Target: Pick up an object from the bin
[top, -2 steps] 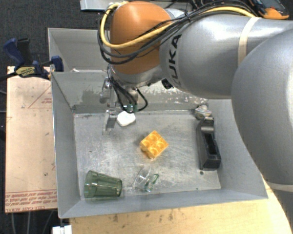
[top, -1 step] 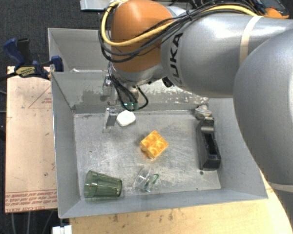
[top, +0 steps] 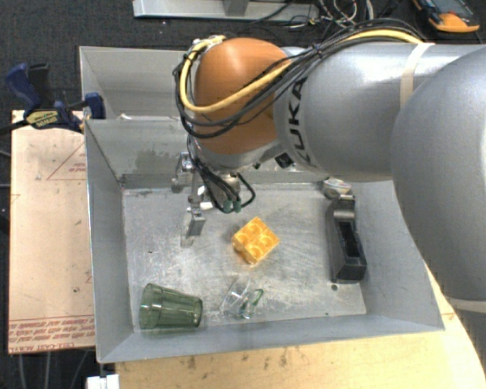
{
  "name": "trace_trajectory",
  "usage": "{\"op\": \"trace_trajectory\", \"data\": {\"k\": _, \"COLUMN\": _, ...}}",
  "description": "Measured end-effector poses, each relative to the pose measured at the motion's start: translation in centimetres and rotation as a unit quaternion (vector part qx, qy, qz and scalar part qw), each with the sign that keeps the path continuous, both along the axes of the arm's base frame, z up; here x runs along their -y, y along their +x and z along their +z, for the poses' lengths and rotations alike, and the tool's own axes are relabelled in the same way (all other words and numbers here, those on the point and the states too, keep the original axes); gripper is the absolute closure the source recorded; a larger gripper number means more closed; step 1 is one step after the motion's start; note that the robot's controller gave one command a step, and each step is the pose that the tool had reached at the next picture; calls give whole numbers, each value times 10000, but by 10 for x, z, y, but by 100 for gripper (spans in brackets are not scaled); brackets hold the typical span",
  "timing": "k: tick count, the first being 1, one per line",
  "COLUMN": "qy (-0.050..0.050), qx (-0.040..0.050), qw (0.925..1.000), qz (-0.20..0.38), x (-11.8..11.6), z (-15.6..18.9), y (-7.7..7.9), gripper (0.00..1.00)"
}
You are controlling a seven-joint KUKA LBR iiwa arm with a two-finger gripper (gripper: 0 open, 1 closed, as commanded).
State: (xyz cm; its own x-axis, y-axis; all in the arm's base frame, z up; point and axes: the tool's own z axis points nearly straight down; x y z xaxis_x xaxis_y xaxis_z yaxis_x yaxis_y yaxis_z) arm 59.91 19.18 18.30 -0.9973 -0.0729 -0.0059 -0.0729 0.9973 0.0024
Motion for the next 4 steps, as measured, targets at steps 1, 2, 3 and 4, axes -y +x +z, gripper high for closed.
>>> {"op": "trace_trajectory", "data": {"k": 1, "qy": -34, "qx": -115, "qw": 9999, "qz": -64, "x": 20, "z": 6, "y": -51, "gripper": 0}}
{"op": "trace_trajectory", "data": {"k": 2, "qy": -28, "qx": -85, "qw": 9998, "qz": -171, "x": 22, "z": 22, "y": -61, "gripper": 0}}
{"op": "trace_trajectory", "data": {"k": 3, "qy": -2, "qx": -1, "qw": 9988, "qz": 489, "x": 11, "z": 14, "y": -65, "gripper": 0}}
{"op": "trace_trajectory", "data": {"k": 4, "qy": -7, "qx": -9, "qw": 9966, "qz": 824, "x": -18, "z": -50, "y": -86, "gripper": 0}}
